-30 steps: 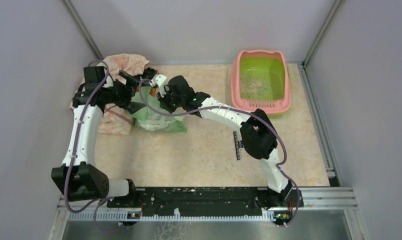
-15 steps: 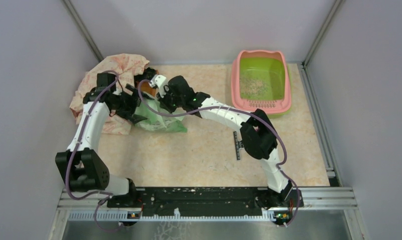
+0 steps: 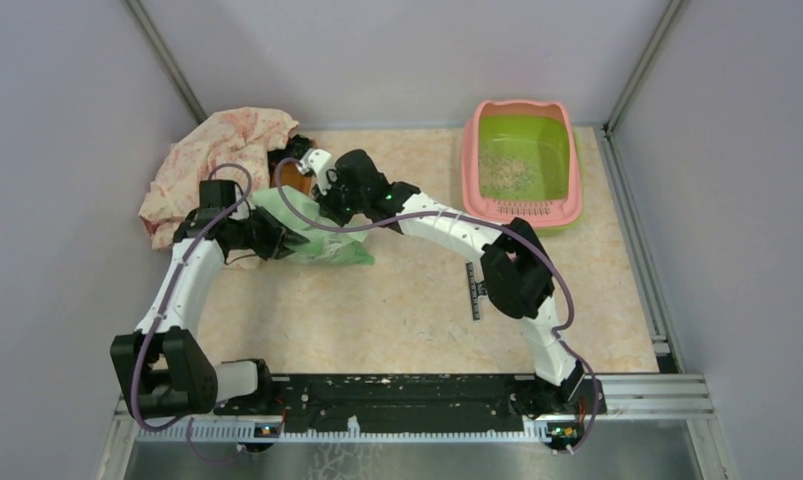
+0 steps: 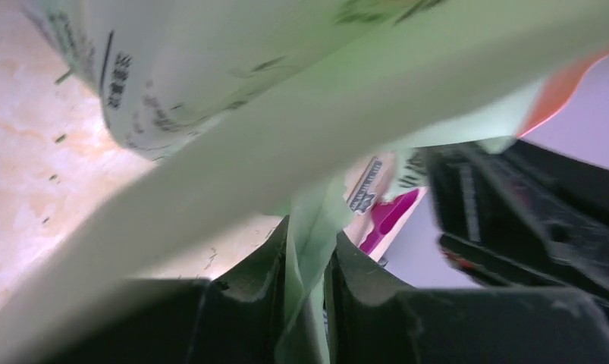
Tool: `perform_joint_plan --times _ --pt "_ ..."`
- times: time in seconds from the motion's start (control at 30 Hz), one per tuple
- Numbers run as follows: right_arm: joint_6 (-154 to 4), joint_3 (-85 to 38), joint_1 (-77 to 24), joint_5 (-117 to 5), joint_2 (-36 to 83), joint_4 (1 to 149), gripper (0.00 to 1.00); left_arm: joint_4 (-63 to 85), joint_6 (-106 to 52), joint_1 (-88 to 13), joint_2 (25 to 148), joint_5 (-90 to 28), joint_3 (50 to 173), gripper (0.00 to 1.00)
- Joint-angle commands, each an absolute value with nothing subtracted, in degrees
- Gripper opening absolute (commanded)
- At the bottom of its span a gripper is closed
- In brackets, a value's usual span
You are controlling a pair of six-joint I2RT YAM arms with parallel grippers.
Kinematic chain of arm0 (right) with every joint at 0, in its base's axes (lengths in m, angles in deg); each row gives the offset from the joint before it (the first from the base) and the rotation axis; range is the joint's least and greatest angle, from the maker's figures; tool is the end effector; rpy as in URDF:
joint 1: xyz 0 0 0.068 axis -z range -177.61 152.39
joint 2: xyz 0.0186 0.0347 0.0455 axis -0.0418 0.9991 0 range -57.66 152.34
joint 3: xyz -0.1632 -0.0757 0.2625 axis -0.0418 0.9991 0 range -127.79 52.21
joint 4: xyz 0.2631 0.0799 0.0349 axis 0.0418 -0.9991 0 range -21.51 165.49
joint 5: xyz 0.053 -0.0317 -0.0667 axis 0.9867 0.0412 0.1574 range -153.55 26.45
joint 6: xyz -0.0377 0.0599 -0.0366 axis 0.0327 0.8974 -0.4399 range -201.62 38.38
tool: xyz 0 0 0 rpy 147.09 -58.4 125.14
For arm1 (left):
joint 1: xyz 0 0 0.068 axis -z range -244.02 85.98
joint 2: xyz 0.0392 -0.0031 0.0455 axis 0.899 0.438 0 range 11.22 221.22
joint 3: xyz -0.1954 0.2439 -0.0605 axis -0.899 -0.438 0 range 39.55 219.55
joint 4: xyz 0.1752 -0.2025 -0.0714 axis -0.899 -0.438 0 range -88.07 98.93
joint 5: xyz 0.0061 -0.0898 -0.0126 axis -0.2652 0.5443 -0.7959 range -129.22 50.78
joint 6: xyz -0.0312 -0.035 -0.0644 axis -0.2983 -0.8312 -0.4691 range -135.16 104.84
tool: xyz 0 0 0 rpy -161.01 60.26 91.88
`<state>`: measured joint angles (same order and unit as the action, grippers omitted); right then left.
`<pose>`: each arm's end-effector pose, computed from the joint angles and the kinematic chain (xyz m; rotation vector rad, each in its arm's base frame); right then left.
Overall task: Fill the litter box with clean litter
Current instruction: Close the cat litter bag at the center of the board.
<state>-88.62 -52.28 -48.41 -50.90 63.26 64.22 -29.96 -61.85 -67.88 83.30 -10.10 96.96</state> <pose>0.3501 0.4531 0.2981 -1.1441 1.7797 0.6930 0.2738 -0.0150 0.2932 -0.9013 2.4249 -0.9329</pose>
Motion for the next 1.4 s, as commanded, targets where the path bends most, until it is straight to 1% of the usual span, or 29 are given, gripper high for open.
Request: perform_joint_plan --times 0.0,0.03,0.1,0.2,0.23,0.4,0.47,0.57,0.73,0.9,0.97,1.03,1.13,1.17,1.23,1.27,1.3,1.33,1.37 --pt "-88.83 -56.80 -47.82 -49.19 61.95 64.58 0.00 -30.42 -57.18 -67.64 80.34 -7.35 92.70 0.30" --pt "-88.76 -57.03 -47.67 -48.95 62.08 64.40 0.00 -30.45 -56.51 -67.65 79.07 -7.28 92.45 0.33" --pt "-88.60 -57.35 -47.58 -48.74 62.21 64.10 0.00 -31.02 -54.87 -67.63 76.21 -8.99 92.46 0.44" --pt "-88.56 -57.83 -47.36 -48.43 62.33 63.92 0.00 -30.86 -54.81 -67.87 70.87 -14.71 91.43 0.87" --pt "-88.56 -58.02 -47.35 -48.43 62.37 63.74 0.00 -29.91 -54.43 -68.28 69.67 -15.46 91.26 0.98" --pt "-88.56 -58.49 -47.35 -47.96 62.67 63.03 0.00 -29.45 -55.37 -70.06 66.84 -14.92 94.56 0.99" --pt "-88.60 -58.53 -47.35 -48.00 62.66 62.82 0.00 -32.33 -55.78 -70.50 67.44 -14.49 98.71 0.99" --pt "-88.65 -58.58 -47.35 -47.99 62.67 62.66 0.00 -35.53 -57.08 -70.67 66.74 -17.01 104.56 0.99" --pt "-88.39 -58.96 -47.35 -47.67 62.66 62.50 0.00 -31.61 -59.09 -70.73 64.51 -17.34 110.69 0.99" --pt "-88.56 -59.05 -47.35 -47.77 62.63 62.07 0.00 -28.34 -58.74 -70.73 67.81 -15.55 117.30 0.99" --pt "-88.56 -59.19 -47.35 -47.75 62.74 62.10 0.00 -26.75 -59.30 -70.79 69.53 -13.09 117.36 0.99" --pt "-88.40 -59.66 -47.37 -47.64 63.09 62.03 0.00 -22.26 -60.78 -70.73 70.15 -9.80 113.65 0.99" --pt "-88.15 -60.16 -47.35 -47.30 63.55 62.02 0.00 -15.63 -61.94 -70.77 70.22 -8.84 106.70 0.99" --pt "-88.00 -60.15 -47.35 -47.29 63.49 62.00 0.00 -13.60 -62.21 -70.72 70.09 -8.56 104.32 0.96" --pt "-87.86 -60.19 -47.35 -47.05 63.69 62.10 0.00 -10.92 -62.39 -70.75 70.09 -7.56 100.25 0.87" --pt "-87.78 -60.34 -47.35 -47.03 63.78 62.09 0.00 -8.91 -62.75 -70.67 69.91 -6.67 98.35 0.77" --pt "-87.69 -60.47 -47.31 -46.98 63.92 62.06 0.00 -7.29 -63.34 -70.64 69.64 -6.18 96.31 0.60" --pt "-87.49 -60.63 -47.27 -46.72 64.15 62.09 0.00 -6.26 -63.62 -70.66 69.25 -6.10 94.24 0.41" --pt "-87.39 -60.86 -47.27 -46.60 64.24 62.05 0.00 -5.54 -63.63 -70.72 69.13 -6.11 93.32 0.25"
